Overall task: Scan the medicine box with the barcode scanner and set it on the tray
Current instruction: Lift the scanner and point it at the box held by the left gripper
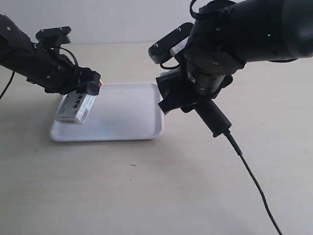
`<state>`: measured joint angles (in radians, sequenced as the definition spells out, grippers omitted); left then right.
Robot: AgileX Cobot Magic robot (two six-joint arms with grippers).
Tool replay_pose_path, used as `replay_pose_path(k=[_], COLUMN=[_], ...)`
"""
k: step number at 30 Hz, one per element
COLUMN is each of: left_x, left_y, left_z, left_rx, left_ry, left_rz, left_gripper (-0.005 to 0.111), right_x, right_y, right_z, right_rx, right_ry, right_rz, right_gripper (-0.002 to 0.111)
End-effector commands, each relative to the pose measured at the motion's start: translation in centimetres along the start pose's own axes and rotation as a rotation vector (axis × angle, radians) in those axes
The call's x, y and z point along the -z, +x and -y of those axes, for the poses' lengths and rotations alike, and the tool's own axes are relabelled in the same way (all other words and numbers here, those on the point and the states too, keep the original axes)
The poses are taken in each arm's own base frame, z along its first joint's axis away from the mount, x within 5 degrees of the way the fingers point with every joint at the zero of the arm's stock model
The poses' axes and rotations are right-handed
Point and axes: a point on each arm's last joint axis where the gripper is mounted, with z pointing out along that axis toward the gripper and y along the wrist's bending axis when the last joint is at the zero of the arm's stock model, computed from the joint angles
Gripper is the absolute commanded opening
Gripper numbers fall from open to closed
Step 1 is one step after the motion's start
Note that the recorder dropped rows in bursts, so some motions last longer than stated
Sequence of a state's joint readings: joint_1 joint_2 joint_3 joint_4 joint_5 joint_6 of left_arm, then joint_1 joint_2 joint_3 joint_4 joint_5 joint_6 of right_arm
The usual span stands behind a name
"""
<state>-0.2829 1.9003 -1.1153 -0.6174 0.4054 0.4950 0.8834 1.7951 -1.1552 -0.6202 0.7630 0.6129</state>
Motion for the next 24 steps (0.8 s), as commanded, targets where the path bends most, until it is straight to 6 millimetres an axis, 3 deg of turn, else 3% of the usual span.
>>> replay_pose_path(k=[1, 5, 10, 15, 20, 24], left_x=[-0.4, -0.4, -0.4, -0.4, -0.4, -0.4], left_y=[-0.3, -0.3, -0.3, -0.2, -0.1, -0.2], left_z=[-0.1, -0.1, -0.1, 0.0, 0.0, 0.2], left_rx=[0.005, 0.027, 0.023, -0.012, -0.065, -0.077], left_ry=[0.009, 0.011, 0.012, 0.015, 0.019, 0.039], left_rz=[-0.016, -0.018, -0.022, -0.03, -0.036, -0.032], left_gripper=[0.0, 0.0, 0.0, 0.0, 0.0, 0.0], right_x=[-0.1, -2.0, -1.5, -2.5, -3.8, -5.2], right_y=[-0.9, -0.7, -1.3, -0.8, -0.6, 0.0], right_z=[-0.9, -2.0, -2.4, 0.8, 3.9, 5.0], right_rx=[-0.011, 0.024, 0.04, -0.045, -0.191, -0.246], right_ry=[-0.083, -0.08, -0.053, 0.053, 0.033, -0.017], right_rz=[0.109, 0.077, 0.089, 0.009, -0.024, -0.002], right_gripper=[0.002, 0.002, 0.002, 0.0, 0.0, 0.0])
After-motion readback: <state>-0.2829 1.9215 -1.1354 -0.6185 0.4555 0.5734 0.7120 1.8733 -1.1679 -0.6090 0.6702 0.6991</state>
